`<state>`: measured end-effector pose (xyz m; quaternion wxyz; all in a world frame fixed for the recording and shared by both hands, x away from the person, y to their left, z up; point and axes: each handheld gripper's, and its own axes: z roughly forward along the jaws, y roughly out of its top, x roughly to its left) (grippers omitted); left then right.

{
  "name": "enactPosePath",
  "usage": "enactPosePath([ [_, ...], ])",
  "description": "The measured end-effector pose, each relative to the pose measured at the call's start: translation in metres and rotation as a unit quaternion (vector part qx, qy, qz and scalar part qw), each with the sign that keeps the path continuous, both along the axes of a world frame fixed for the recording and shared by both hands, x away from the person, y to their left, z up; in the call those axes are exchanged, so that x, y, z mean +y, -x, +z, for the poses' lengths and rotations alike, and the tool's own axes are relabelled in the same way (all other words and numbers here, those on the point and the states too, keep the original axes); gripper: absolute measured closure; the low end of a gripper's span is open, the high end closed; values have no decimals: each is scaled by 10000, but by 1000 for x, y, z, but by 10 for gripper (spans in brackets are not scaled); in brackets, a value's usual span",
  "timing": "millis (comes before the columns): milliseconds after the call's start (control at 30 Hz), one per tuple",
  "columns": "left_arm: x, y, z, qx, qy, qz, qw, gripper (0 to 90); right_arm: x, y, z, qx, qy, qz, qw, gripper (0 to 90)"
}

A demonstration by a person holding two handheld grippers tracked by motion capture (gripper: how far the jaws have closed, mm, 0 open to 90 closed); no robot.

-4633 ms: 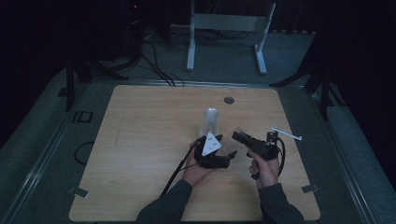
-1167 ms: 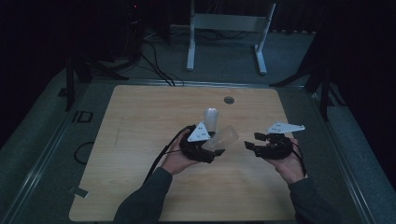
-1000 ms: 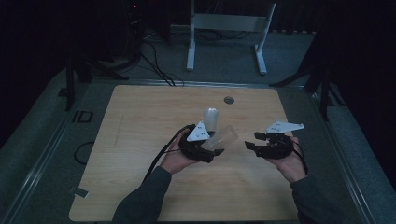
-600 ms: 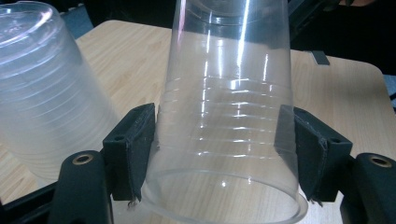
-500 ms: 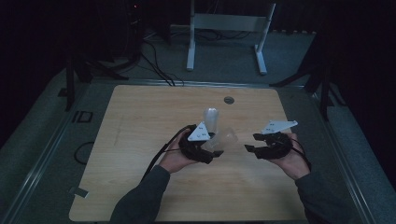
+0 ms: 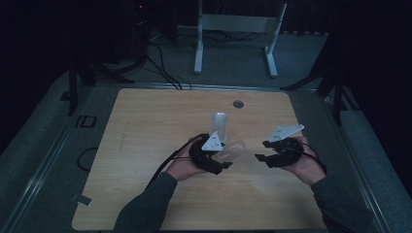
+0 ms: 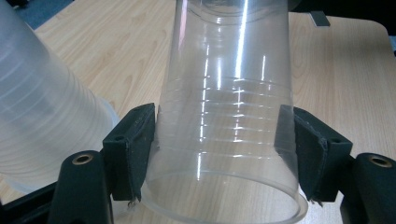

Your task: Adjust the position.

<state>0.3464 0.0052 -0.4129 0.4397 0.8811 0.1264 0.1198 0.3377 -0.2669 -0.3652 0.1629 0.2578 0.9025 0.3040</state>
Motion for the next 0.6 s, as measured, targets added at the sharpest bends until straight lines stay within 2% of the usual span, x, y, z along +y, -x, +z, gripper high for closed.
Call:
enactPosePath([
  [300, -2, 0, -3, -2, -164, -64, 9998, 301, 4, 0, 2, 55, 381, 218, 9990, 420],
  [600, -6, 2, -8, -28, -364, -134, 9992, 300, 4, -1, 4, 44, 564, 418, 9975, 417],
])
